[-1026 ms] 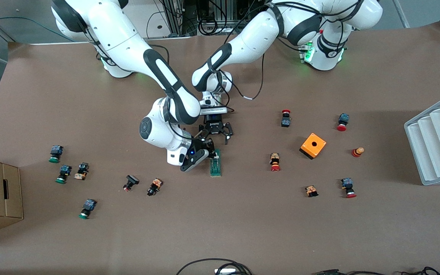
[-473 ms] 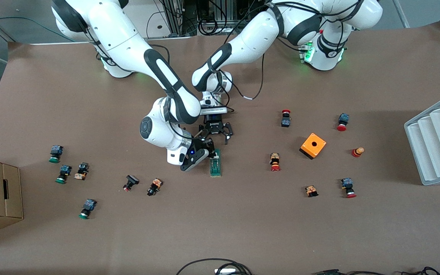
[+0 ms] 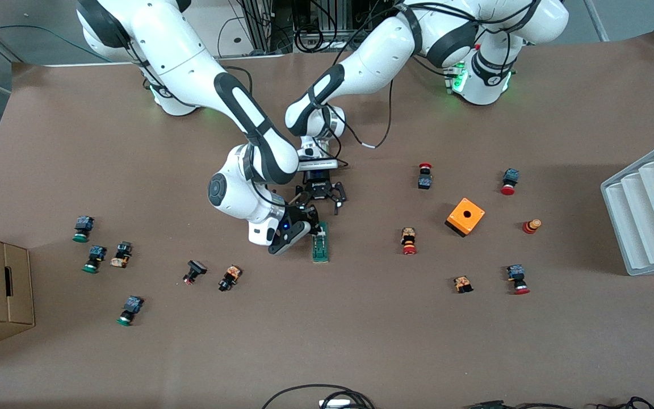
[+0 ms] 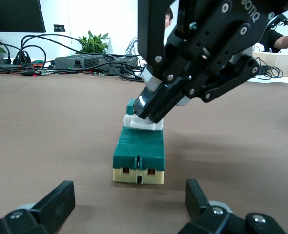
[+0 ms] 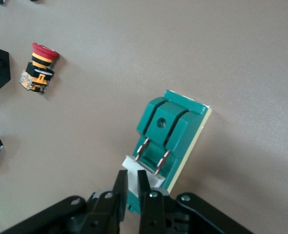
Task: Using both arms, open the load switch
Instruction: 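Lift the right gripper away from the switch while the left gripper rises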
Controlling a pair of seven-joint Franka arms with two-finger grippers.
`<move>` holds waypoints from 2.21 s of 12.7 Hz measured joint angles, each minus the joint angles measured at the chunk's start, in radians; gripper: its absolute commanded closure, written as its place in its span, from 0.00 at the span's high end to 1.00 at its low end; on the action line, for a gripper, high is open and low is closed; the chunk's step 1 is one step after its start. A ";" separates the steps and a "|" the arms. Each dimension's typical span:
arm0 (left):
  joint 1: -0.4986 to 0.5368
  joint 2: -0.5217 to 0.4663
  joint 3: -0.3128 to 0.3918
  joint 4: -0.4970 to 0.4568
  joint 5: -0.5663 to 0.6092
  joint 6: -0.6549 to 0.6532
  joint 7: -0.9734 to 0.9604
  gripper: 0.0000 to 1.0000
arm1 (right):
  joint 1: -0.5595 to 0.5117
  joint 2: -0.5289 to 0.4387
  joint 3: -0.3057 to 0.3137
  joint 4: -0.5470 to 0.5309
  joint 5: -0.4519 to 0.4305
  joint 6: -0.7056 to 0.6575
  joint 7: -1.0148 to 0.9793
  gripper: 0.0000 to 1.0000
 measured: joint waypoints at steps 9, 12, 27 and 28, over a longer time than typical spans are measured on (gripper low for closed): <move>0.000 0.000 0.000 0.000 0.000 0.000 0.000 1.00 | 0.032 -0.102 -0.004 0.000 0.007 -0.009 0.070 1.00; 0.000 0.000 0.000 0.000 0.000 0.000 0.000 1.00 | 0.028 -0.128 -0.007 0.000 0.007 -0.029 0.071 1.00; 0.000 0.000 0.000 0.001 0.000 0.000 -0.003 1.00 | -0.114 -0.299 -0.016 -0.001 -0.050 -0.076 0.121 1.00; 0.000 0.000 0.000 0.001 0.000 0.000 -0.003 1.00 | -0.122 -0.305 -0.016 -0.002 -0.060 -0.081 0.121 1.00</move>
